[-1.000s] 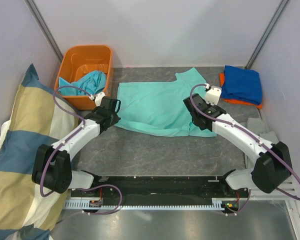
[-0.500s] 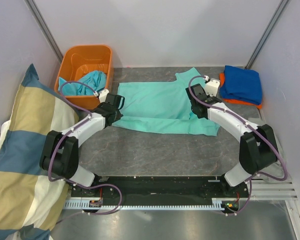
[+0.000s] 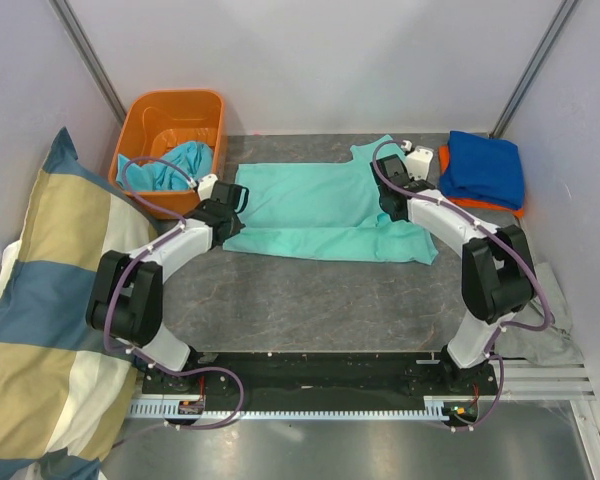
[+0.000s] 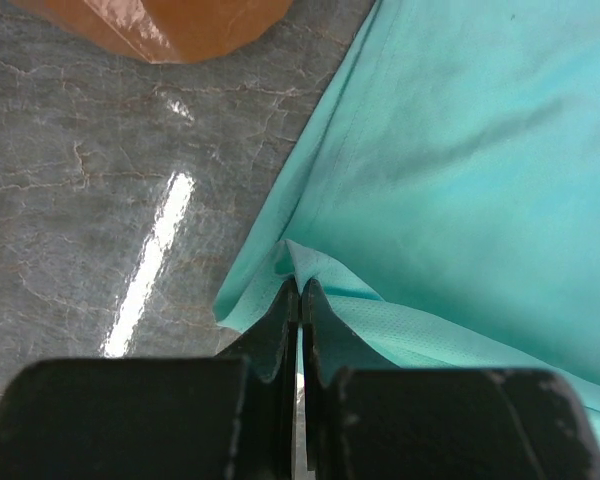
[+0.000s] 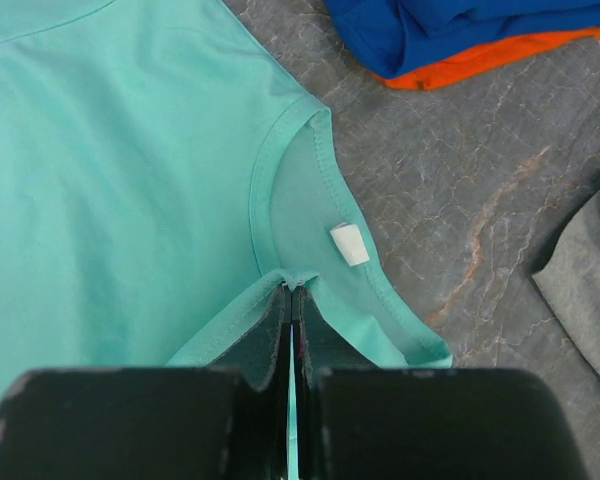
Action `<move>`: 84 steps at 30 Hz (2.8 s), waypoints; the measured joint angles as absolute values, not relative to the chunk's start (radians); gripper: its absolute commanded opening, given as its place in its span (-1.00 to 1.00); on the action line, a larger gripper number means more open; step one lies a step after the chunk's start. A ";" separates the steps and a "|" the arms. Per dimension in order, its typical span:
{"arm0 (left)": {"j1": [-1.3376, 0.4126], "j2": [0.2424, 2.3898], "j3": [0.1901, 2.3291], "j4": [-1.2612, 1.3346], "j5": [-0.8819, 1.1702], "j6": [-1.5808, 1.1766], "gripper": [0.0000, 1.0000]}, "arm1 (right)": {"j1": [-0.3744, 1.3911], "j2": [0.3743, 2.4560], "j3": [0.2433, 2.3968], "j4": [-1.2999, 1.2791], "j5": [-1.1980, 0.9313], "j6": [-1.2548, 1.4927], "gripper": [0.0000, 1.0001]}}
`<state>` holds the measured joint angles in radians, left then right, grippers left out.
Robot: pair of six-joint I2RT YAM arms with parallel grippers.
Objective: Fold and stack the t-shirts
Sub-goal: Fold the tshirt
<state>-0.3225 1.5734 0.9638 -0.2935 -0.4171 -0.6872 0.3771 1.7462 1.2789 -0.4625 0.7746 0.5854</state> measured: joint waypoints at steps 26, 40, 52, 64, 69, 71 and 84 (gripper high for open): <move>-0.302 1.677 1.069 -0.281 -0.417 -0.663 -0.96 | 0.329 1.897 1.417 -0.433 0.749 0.545 -1.00; -0.285 1.718 1.101 -0.279 -0.417 -0.660 0.17 | 0.313 1.948 1.462 -0.429 0.734 0.545 -0.49; -0.276 1.657 1.099 -0.255 -0.418 -0.652 1.00 | 0.251 1.926 1.469 -0.430 0.738 0.530 0.95; -0.326 1.467 0.846 -0.140 -0.344 -0.653 1.00 | 0.286 1.685 1.259 -0.448 0.584 0.544 0.96; -0.433 1.546 0.845 -0.079 -0.332 -0.640 1.00 | 0.361 1.676 1.189 -0.450 0.499 0.525 0.96; -0.480 1.602 0.891 -0.067 -0.332 -0.624 1.00 | 0.393 1.681 1.186 -0.450 0.479 0.510 0.96; -0.544 1.781 1.037 -0.033 -0.341 -0.533 1.00 | 0.424 1.806 1.177 -0.413 0.464 0.455 0.96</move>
<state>-0.5442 1.7809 1.0367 -0.0334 -0.3408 -0.5327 0.4240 1.8061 1.1770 -0.4126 0.4637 0.4553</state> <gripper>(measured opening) 0.995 0.979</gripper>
